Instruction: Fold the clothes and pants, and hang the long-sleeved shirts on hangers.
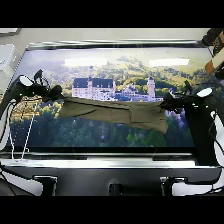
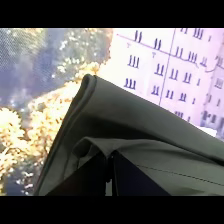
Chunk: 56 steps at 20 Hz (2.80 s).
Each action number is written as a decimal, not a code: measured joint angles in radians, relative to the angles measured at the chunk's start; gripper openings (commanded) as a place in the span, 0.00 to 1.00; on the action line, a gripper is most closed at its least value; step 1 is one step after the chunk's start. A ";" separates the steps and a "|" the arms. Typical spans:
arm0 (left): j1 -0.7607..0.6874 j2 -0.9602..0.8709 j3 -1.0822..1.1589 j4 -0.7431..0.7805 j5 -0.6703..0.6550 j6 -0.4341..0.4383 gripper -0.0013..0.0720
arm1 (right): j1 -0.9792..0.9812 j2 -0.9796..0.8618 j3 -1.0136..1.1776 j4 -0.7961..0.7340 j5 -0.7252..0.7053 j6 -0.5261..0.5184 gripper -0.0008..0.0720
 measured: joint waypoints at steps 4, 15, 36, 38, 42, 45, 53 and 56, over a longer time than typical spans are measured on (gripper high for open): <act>-0.011 -0.038 0.018 0.050 0.041 0.013 0.20 | 0.001 -0.016 0.004 0.000 -0.021 0.018 0.37; -0.018 -0.027 0.318 0.240 -0.205 0.004 0.95 | -0.161 0.005 0.150 -0.042 0.211 0.023 0.86; -0.084 0.100 0.425 0.357 -0.451 -0.073 0.95 | -0.108 -0.253 0.109 0.066 0.294 -0.087 0.80; -0.084 0.099 0.425 0.357 -0.452 -0.073 0.95 | -0.076 -0.257 0.108 0.041 0.282 -0.081 0.32; -0.084 0.093 0.425 0.358 -0.453 -0.074 0.88 | -0.041 -0.237 0.106 -0.003 0.249 -0.060 0.05; -0.086 0.080 0.418 0.324 -0.452 -0.075 0.04 | -0.037 -0.173 0.142 -0.016 0.235 -0.018 0.05; -0.289 -0.095 0.336 -0.002 -0.341 -0.122 0.04 | -0.033 -0.087 0.463 0.008 0.476 0.187 0.05; -0.439 -0.181 0.328 -0.116 -0.221 -0.186 0.04 | -0.033 -0.078 0.561 0.012 0.557 0.259 0.05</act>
